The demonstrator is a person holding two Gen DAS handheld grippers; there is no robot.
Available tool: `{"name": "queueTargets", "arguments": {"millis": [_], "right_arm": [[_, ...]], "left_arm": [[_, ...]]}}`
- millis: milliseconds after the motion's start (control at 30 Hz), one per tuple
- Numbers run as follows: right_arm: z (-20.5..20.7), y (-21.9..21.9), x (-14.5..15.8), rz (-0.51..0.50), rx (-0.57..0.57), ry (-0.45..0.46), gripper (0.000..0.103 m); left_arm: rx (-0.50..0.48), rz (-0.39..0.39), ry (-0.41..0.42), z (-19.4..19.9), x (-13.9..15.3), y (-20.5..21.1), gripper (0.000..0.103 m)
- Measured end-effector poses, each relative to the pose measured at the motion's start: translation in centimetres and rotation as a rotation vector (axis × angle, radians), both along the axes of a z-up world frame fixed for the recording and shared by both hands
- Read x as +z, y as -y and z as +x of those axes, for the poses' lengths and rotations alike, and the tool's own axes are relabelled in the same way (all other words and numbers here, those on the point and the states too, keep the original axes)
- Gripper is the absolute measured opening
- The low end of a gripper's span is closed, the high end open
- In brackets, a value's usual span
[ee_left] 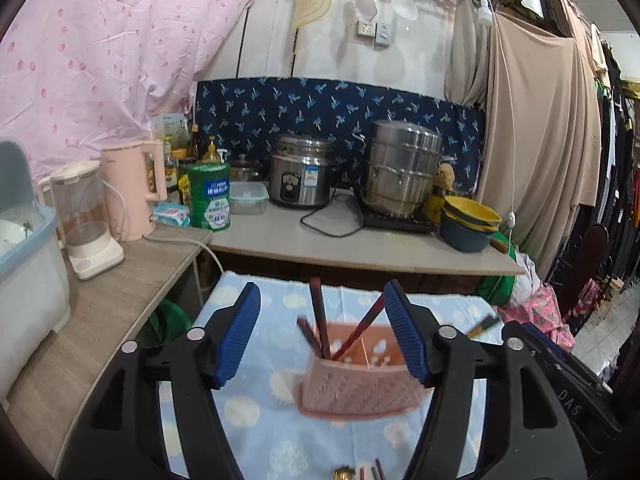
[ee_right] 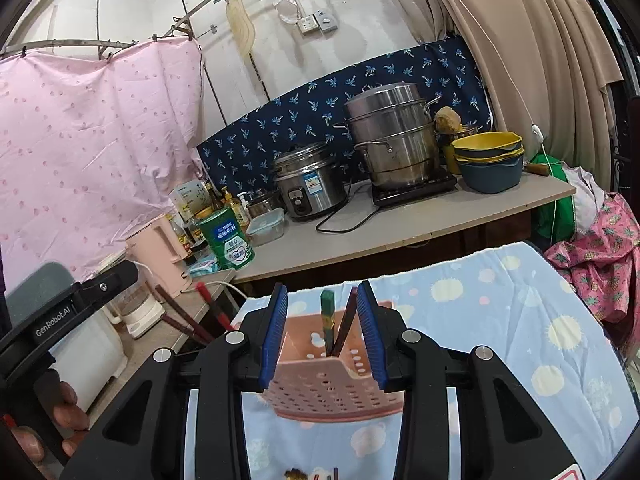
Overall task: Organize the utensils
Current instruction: 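Open the left tool over the holder while the right tool releases its chopstick into it, then withdraw both open tools back over the remaining utensils on the cloth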
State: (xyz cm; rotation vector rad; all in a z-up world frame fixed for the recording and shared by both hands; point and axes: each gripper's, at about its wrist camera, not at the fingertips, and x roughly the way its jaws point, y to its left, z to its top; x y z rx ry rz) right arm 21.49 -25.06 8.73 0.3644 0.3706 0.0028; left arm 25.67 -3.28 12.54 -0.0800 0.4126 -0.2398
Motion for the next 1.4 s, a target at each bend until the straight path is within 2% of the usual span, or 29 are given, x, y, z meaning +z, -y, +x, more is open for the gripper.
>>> {"name": "queueTargets", "arguments": {"millis": [333,767,1133,1400], "right_arm": [[-8.0,-1.9,-3.5,0.012,0.038,-0.082,0.036],[-17.6,-4.6,-11.4,-0.009,0.066,-0.292,0.036],[-20.8,-6.3,-16.8,-0.037,0.08,-0.417,0.036],[-20.4,-7.3,-17.9,-0.076,0.095,-0.43,0.036]], "left_arm": [[-0.039,0.036,-0.14,-6.4,-5.4,-1.4,0.061],[-0.061,0.063,-0.35,-14.3,-14.5,-2.7,0.061],[-0.099,0.118,-0.459,-18.1,-19.4,-1.2,0.061],[-0.123,0.126,-0.468,-18.8,-20.1,-0.5,0.061]]}}
